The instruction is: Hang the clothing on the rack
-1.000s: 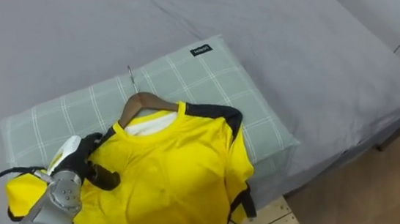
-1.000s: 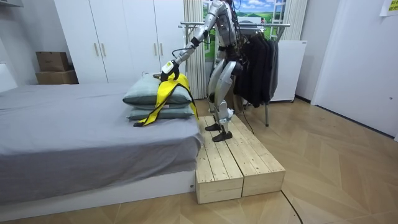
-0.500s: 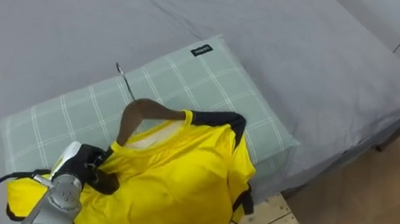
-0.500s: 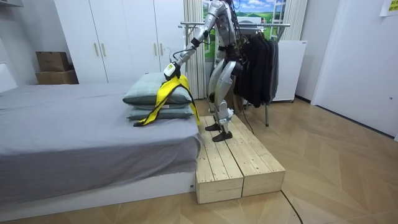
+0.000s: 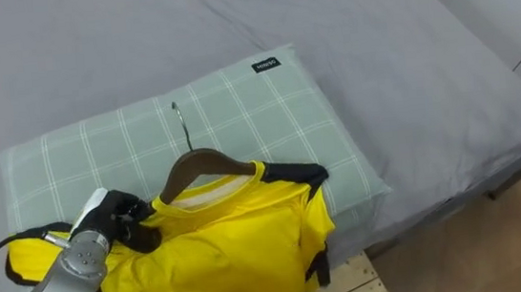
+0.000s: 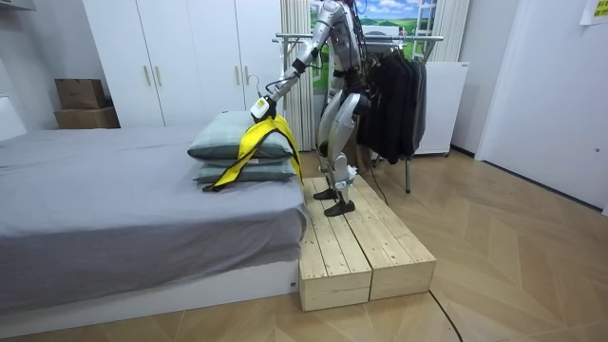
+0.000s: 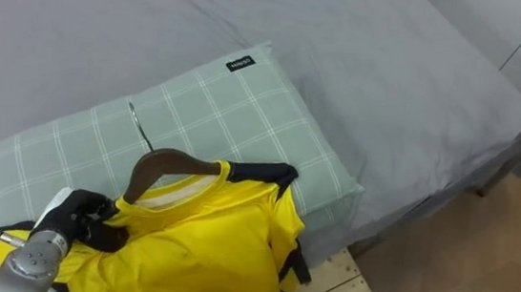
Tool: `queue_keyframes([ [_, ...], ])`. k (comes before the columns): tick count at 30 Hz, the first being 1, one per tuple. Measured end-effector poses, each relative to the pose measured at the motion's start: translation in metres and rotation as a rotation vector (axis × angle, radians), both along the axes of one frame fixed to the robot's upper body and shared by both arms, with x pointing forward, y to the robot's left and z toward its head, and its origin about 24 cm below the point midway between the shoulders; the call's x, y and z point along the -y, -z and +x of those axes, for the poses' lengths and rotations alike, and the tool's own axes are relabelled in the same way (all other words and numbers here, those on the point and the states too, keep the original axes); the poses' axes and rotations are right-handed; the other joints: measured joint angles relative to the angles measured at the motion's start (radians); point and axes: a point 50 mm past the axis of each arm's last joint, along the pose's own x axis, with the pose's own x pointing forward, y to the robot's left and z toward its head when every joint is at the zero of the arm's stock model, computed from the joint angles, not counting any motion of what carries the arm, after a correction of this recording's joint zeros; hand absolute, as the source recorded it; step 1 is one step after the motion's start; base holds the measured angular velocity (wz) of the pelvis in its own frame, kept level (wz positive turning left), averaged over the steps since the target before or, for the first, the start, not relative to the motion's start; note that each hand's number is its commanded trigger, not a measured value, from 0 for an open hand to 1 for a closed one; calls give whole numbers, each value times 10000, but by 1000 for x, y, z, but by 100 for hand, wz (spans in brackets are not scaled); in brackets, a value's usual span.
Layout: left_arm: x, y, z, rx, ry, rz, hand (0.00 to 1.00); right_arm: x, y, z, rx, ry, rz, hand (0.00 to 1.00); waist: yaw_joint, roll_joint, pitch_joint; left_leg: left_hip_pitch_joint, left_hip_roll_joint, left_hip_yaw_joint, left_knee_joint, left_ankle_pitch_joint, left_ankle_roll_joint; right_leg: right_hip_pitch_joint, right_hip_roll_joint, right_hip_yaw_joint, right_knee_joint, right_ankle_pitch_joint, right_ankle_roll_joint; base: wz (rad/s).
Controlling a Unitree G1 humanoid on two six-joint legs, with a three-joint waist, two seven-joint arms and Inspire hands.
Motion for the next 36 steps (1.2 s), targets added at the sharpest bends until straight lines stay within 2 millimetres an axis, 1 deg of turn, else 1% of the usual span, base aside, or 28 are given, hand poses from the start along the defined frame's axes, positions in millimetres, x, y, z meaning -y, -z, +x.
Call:
queue_keyframes([
  [8, 2, 2, -1, -87, 105, 12, 100, 0, -1, 3, 27, -55, -20, 0, 22, 3, 1, 139, -10, -14, -28, 2, 2, 204, -16, -54, -45, -9, 6, 1],
  [13, 5, 3, -1, -188, 400, 16, 100, -2, -2, 7, 103, -317, 10, 0, 58, 14, 6, 238, -20, -126, -65, 4, 4, 352, -38, -168, -141, -10, 8, 5],
  [17, 6, 4, -1, -304, 548, -44, 100, -2, -1, 5, 19, -359, 64, 0, 92, 33, 5, 425, -15, -182, -160, 6, 5, 627, -1, -214, -334, 4, 20, 3],
  [20, 6, 6, -3, -455, 635, -115, 100, 0, 0, 1, -46, -441, -16, 0, 232, 51, -4, 826, -22, -154, -433, 11, -1, 1000, 29, -181, -595, 24, 31, -6],
  [21, 8, 6, -2, -445, 741, -153, 100, 3, 1, -4, -136, -401, -58, 0, 358, 61, -13, 1005, -39, -134, -569, 19, -14, 1158, 33, -171, -704, 27, 36, -4],
  [22, 9, 4, -1, -361, 813, -159, 100, 7, 2, -8, -213, -381, -138, 0, 504, 88, -36, 1137, -43, -133, -671, 21, -17, 1307, 46, -172, -828, 28, 38, 0],
  [23, 10, 3, 0, -304, 863, -152, 100, 10, 2, -11, -258, -379, -201, 0, 575, 109, -57, 1201, -48, -133, -734, 26, -25, 1366, 51, -172, -885, 30, 41, 0],
  [24, 11, 3, 0, -208, 957, -157, 100, 15, 3, -16, -350, -350, -335, 0, 665, 169, -108, 1320, -62, -132, -829, 28, -30, 1500, 55, -177, -995, 33, 45, 0],
  [25, 11, 4, -1, -192, 1003, -175, 100, 18, 3, -18, -428, -323, -459, 0, 755, 201, -142, 1483, -92, -142, -933, 35, -40, 1652, 53, -177, -1035, 31, 52, 0],
  [26, 12, 5, -2, -202, 1015, -183, 100, 19, 3, -19, -463, -316, -515, 0, 783, 206, -148, 1575, -127, -171, -983, 47, -58, 1744, 51, -177, -1060, 28, 57, 6],
  [27, 12, 7, -4, -194, 1067, -201, 100, 21, 5, -25, -595, -281, -592, 0, 784, 218, -202, 1730, -172, -227, -1049, 66, -81, 1927, 46, -213, -1189, 22, 68, 12],
  [28, 14, 8, -5, -109, 1172, -227, 100, 23, 5, -28, -668, -345, -679, 0, 849, 221, -233, 1903, -178, -302, -1163, 84, -102, 2147, 44, -277, -1364, 20, 73, 14],
  [29, 15, 8, -6, -83, 1221, -242, 100, 24, 5, -29, -700, -342, -695, 0, 878, 220, -238, 2009, -178, -326, -1210, 89, -111, 2286, 46, -313, -1435, 23, 77, 16],
  [31, 16, 15, -13, -146, 1464, -116, 100, 30, 7, -39, -866, -134, -687, 0, 935, 214, -411, 2471, -213, -392, -1517, 108, -134, 2819, 38, -456, -1782, 20, 82, 15],
  [32, 16, 17, -15, -198, 1505, -53, 100, 32, 7, -41, -907, -79, -666, 0, 954, 200, -441, 2594, -218, -402, -1593, 118, -141, 2973, 39, -479, -1917, 20, 84, 11],
  [34, 13, 23, -22, -369, 1590, 282, 100, 38, 9, -53, -1151, 137, -744, 0, 1097, 58, -590, 3196, -254, -441, -1944, 162, -202, 3595, 68, -511, -2294, 24, 90, 6],
  [35, 12, 24, -23, -359, 1605, 323, 100, 40, 9, -56, -1194, 177, -787, 0, 1109, 28, -623, 3334, -267, -477, -2018, 168, -211, 3757, 75, -539, -2394, 24, 91, 14],
  [36, 13, 24, -25, -243, 1750, 419, 100, 43, 9, -63, -1317, 350, -838, 0, 1157, -3, -705, 3512, -290, -582, -2134, 178, -227, 3997, 86, -604, -2563, 26, 103, 19],
])
